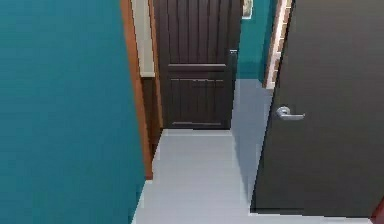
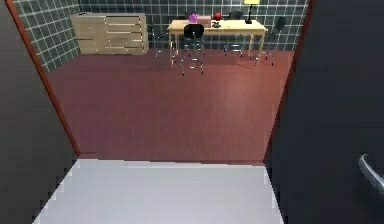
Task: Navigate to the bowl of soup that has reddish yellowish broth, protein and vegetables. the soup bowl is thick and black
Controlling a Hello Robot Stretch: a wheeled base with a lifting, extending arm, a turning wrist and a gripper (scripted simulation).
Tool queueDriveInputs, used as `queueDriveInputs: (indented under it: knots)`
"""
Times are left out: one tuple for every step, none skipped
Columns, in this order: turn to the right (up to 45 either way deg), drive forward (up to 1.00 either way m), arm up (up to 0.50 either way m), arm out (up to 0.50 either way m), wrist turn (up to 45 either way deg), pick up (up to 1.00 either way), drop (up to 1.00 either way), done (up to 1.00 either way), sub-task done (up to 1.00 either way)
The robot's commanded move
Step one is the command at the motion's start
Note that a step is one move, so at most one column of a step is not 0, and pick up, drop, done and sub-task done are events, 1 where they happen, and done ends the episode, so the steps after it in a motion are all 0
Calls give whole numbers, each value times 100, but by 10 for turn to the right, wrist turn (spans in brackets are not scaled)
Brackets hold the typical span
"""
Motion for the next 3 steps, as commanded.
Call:
queueDriveInputs:
  knots:
    - [30, 0, 0, 0, 0, 0, 0, 0, 0]
    - [0, 100, 0, 0, 0, 0, 0, 0, 0]
    - [0, 50, 0, 0, 0, 0, 0, 0, 0]
